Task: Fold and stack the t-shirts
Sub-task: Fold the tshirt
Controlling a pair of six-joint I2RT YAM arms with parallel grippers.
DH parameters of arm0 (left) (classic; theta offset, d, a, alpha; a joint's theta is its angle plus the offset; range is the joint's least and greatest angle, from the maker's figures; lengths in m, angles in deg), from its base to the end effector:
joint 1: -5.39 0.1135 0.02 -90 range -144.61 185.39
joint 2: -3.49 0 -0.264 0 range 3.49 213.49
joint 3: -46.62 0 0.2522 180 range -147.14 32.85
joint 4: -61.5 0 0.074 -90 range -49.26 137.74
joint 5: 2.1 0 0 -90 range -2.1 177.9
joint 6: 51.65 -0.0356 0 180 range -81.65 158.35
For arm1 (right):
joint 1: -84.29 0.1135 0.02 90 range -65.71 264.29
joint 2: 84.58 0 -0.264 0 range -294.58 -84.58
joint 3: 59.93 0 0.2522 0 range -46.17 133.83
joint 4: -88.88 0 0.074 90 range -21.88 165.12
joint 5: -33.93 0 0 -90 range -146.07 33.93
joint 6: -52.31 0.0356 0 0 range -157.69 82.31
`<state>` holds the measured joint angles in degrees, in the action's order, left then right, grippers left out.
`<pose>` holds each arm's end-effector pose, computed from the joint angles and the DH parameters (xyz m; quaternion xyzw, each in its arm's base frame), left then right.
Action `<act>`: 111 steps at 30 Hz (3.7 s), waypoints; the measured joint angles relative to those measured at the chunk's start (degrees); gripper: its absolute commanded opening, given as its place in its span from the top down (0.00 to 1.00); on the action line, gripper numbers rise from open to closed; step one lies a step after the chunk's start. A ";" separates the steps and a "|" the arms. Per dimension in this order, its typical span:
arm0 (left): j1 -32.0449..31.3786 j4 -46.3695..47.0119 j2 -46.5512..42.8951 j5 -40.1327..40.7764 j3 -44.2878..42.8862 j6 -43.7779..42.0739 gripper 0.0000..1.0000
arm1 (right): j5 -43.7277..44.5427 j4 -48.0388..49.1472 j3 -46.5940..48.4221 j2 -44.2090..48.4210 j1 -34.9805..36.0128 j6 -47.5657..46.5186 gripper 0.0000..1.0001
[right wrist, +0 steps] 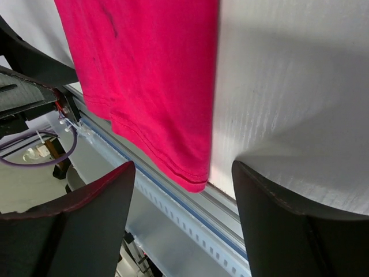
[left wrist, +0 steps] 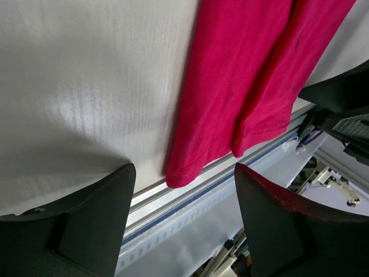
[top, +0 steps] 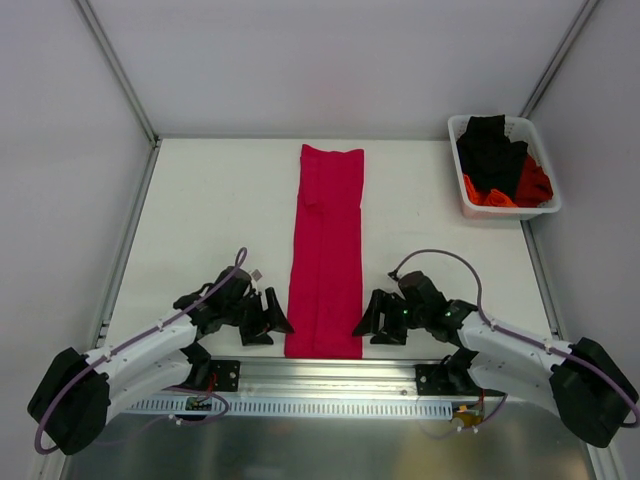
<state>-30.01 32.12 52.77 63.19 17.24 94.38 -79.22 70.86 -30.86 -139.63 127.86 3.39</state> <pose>0.1171 -0.1015 0.1471 -0.0907 0.9143 -0.3834 0.0937 0.1152 0.1289 0.1453 -0.0980 0.8999 0.3943 0.1586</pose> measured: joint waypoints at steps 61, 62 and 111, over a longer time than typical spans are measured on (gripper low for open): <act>-9.68 -6.97 12.57 7.26 -16.65 -0.61 1.00 | 4.85 -14.40 10.60 -1.88 6.84 1.60 1.00; -8.52 -7.78 12.52 7.19 -17.90 -1.36 1.00 | 4.85 -14.95 11.87 -2.16 5.81 1.07 1.00; 17.14 -11.32 59.98 0.28 -64.74 -23.69 1.00 | -6.97 -13.90 59.01 -51.19 -22.86 -21.31 1.00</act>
<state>-12.88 20.80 112.74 63.47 -47.50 70.69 -86.20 56.96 28.16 -190.82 105.00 -17.92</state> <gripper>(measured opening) 0.021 0.036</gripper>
